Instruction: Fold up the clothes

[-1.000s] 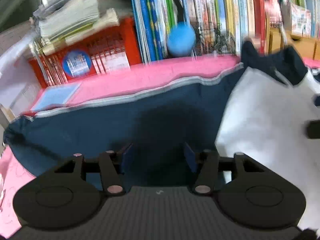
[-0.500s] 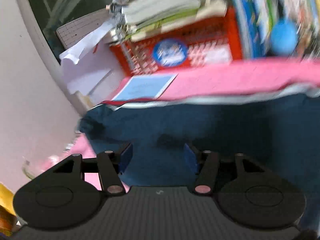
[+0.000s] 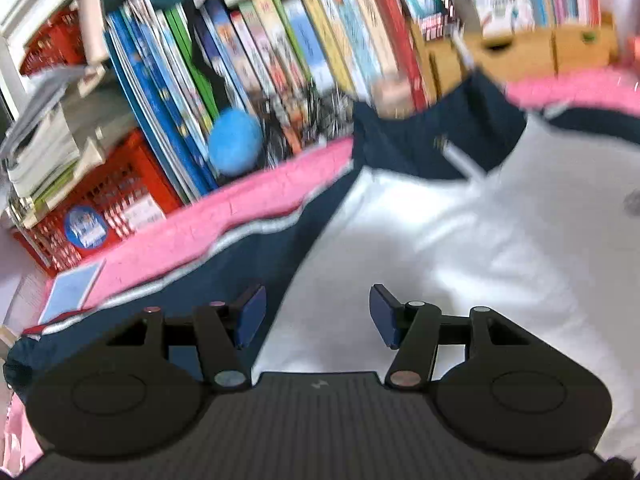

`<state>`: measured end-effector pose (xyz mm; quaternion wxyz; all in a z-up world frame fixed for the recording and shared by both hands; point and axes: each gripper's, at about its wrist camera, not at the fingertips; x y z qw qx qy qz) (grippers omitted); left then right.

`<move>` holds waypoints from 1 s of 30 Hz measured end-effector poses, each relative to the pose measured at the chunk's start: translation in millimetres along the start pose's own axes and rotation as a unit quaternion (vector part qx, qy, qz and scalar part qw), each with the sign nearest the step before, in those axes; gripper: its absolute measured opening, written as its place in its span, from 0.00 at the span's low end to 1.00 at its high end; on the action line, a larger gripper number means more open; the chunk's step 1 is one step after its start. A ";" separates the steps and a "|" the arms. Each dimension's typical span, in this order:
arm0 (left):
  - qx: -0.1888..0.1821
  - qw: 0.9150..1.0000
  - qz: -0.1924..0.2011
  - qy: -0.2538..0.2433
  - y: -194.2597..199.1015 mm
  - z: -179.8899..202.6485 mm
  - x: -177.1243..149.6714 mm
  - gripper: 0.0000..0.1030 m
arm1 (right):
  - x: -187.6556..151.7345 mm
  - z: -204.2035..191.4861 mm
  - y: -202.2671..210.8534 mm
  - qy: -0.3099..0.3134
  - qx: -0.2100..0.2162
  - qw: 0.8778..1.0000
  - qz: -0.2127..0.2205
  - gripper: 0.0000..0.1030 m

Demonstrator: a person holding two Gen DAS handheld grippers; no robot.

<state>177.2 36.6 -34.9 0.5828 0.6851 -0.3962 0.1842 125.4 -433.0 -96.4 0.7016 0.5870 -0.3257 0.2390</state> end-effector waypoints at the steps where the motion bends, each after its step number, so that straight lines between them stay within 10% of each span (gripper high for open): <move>1: 0.007 1.000 -0.010 -0.005 -6.5 1.6 -1.9 0.56 | 2.9 19.8 -2.3 -0.024 -0.036 0.999 -0.007 0.68; 9: 0.064 0.996 0.037 -0.043 -8.1 16.8 -13.8 0.60 | -15.2 172.6 41.1 -0.273 -0.180 0.944 0.039 0.88; 15: 0.077 0.995 0.041 -0.047 -9.1 18.4 -13.6 0.62 | -6.8 193.2 6.6 -0.290 -0.128 0.948 -0.021 0.95; 19: 0.093 0.993 0.041 -0.063 -10.4 24.7 -13.6 0.62 | 7.6 185.7 -1.8 -0.288 -0.105 0.952 -0.014 0.14; 25: 0.091 0.993 0.041 -0.061 -10.0 23.2 -13.3 0.62 | 34.0 161.0 65.5 -0.179 -0.184 0.942 0.217 0.13; 30: 0.090 0.993 0.040 -0.057 -10.0 21.3 -13.1 0.64 | 44.5 165.2 28.5 -0.157 -0.232 0.951 0.130 0.17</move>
Point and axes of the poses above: each gripper's, at about its wrist camera, not at the fingertips, and y roughly against the way its jaws point, z to its right, x to its top, and after that the axes turned 7 degrees about -x, right-handed
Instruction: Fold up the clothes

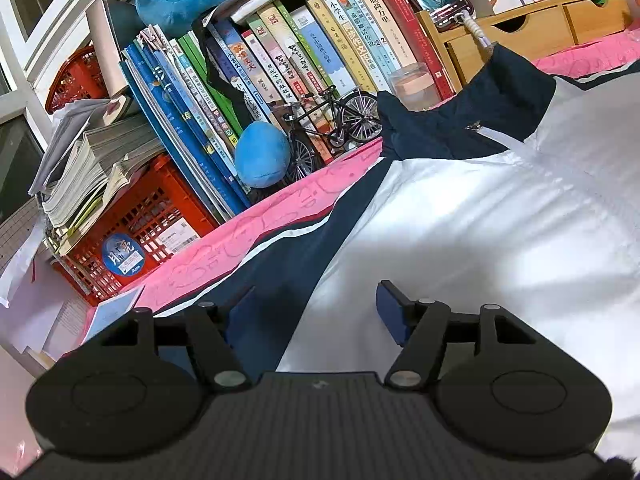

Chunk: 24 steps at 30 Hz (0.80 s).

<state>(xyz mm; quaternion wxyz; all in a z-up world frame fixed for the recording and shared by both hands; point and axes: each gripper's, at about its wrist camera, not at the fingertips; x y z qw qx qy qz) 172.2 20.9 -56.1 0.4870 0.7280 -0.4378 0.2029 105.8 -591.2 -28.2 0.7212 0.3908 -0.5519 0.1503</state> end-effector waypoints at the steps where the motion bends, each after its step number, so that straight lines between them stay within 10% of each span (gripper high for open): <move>1: 0.000 1.000 0.000 0.001 -0.1 -0.1 0.0 0.64 | -5.0 -3.8 -10.0 0.004 -0.017 0.999 -0.030 0.21; 5: -0.003 1.000 0.000 0.004 -0.4 -0.7 0.3 0.64 | -24.8 -17.1 -12.3 0.036 -0.074 0.992 -0.097 0.71; 9: -0.006 1.000 -0.001 0.010 -0.3 -1.9 0.6 0.64 | -30.8 -34.8 48.0 0.067 -0.060 0.995 -0.032 0.81; 12: -0.005 1.000 -0.001 0.010 -0.3 -2.1 0.7 0.66 | -38.9 -73.7 104.3 0.077 0.124 0.989 -0.032 0.70; 17: -0.006 1.000 -0.002 0.015 -0.8 -3.5 0.6 0.67 | -67.0 -201.6 168.5 0.180 0.366 0.907 -0.101 0.47; 21: -0.016 0.999 -0.004 0.030 -1.8 -9.1 0.2 0.68 | -92.2 -272.4 174.8 0.235 0.384 0.882 -0.140 0.34; 24: -0.022 0.999 -0.005 0.042 -2.2 -12.8 -0.6 0.70 | -88.2 -288.4 156.0 0.231 0.349 0.900 -0.123 0.13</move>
Point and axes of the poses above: each gripper's, at about its wrist camera, not at the fingertips, and y roughly against the way its jaws point, z to its right, x to its top, and after that the axes turned 7 degrees about -x, right-handed
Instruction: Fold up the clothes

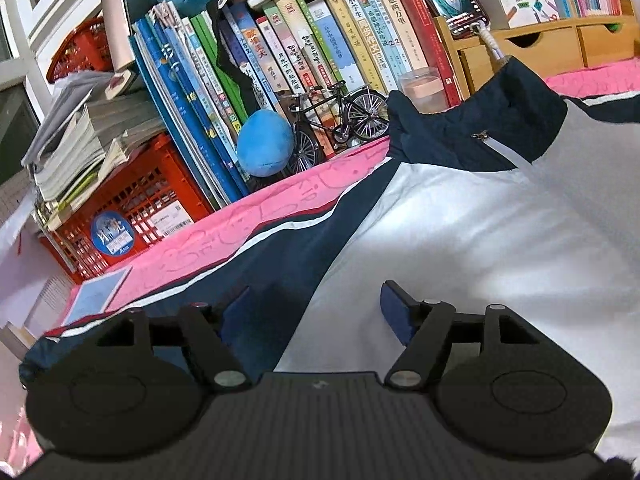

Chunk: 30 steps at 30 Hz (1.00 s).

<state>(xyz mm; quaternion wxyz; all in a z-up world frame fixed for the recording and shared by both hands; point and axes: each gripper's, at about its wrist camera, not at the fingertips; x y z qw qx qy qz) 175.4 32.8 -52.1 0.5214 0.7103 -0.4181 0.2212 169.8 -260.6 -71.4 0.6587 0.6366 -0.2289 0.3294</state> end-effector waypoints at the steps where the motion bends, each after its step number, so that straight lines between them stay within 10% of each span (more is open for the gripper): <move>1: 0.000 1.000 0.000 0.003 0.1 -0.9 -0.1 0.71 | 5.9 9.9 -8.0 -0.014 -0.024 1.000 -0.001 0.16; 3: -0.002 1.000 -0.009 -0.001 2.3 -0.6 3.3 0.69 | 17.4 32.1 -24.1 -0.050 -0.065 0.997 -0.003 0.16; 9: -0.168 0.984 0.032 -0.047 45.8 45.1 46.4 0.70 | 34.7 81.5 -54.8 -0.094 -0.095 0.991 0.003 0.16; 14: -0.256 0.957 0.057 -0.123 47.0 142.6 69.7 0.70 | 26.1 132.3 -27.9 -0.159 -0.070 0.984 0.033 0.49; 21: -0.274 0.954 0.038 -0.114 9.9 204.9 77.4 0.70 | -18.5 194.2 0.9 -0.097 -0.143 0.985 0.016 0.90; 30: -0.278 0.960 0.002 -0.020 -15.8 185.2 81.4 0.91 | -34.8 258.0 -20.2 -0.178 -0.207 0.962 0.008 0.90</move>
Point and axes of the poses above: each gripper's, at about its wrist camera, not at the fingertips, and y roughly against the way its jaws point, z to its right, x to its top, and after that the axes turned 7 degrees about -x, right-handed
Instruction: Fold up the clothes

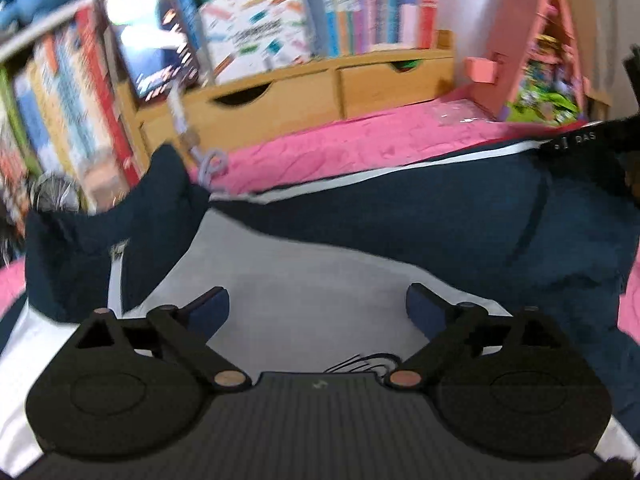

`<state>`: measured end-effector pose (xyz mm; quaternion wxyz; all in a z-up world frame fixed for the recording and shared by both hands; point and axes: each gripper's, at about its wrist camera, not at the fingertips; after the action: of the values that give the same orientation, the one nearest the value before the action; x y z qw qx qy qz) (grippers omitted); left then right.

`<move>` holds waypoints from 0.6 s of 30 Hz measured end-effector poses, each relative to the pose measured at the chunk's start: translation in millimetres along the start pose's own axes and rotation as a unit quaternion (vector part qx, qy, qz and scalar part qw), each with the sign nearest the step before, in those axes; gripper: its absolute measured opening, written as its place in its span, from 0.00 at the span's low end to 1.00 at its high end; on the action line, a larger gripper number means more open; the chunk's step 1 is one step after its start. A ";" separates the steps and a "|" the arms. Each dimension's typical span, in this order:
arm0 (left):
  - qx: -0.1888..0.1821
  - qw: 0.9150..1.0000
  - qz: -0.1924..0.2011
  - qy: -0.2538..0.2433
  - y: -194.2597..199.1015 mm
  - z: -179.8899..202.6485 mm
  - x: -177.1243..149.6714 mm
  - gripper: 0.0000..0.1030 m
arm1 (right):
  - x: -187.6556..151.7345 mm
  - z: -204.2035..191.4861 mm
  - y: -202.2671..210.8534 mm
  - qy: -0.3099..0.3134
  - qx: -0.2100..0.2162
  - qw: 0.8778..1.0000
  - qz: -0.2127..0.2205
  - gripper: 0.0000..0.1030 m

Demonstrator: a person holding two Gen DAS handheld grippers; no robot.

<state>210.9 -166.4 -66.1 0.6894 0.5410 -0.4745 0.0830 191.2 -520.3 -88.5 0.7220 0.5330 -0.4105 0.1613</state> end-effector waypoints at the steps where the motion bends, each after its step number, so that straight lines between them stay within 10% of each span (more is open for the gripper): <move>1: 0.002 1.000 -0.012 0.013 2.4 -5.2 2.7 0.87 | 2.7 1.0 -0.5 -0.005 -0.003 1.000 -0.008 0.90; 4: -0.033 0.999 0.003 0.017 54.8 -37.8 -6.0 0.83 | 1.8 -22.2 34.8 0.082 -0.011 0.997 0.004 0.89; 7: 0.019 1.000 0.015 -0.019 101.1 -70.0 -31.3 0.84 | -6.2 -42.6 89.7 0.116 0.069 0.988 0.067 0.84; 10: 0.087 0.995 0.003 -0.056 112.0 -100.0 -58.6 0.75 | -10.3 -92.0 127.6 0.123 0.154 0.979 0.052 0.28; 11: 0.102 0.993 -0.002 -0.051 108.9 -109.8 -65.3 0.59 | -13.1 -115.3 134.4 0.124 0.187 0.974 0.037 0.22; 14: 0.109 0.994 -0.008 0.013 93.0 -144.1 -72.2 0.36 | -27.6 -196.4 147.4 0.160 0.269 0.950 -0.005 0.22; 18: 0.141 0.990 0.002 0.007 64.9 -163.8 -67.1 0.33 | -48.0 -296.4 143.4 0.229 0.278 0.933 -0.010 0.20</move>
<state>226.7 21.5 -66.9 0.6095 0.6312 -0.4543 0.1540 190.5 -188.6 -61.9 0.6211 0.6648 -0.1679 0.3795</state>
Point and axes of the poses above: each gripper's, at about its wrist camera, not at the fingertips, and y roughly against the way its jaws point, z to its right, x to its top, and after that the axes turned 7 degrees about -x, right-handed
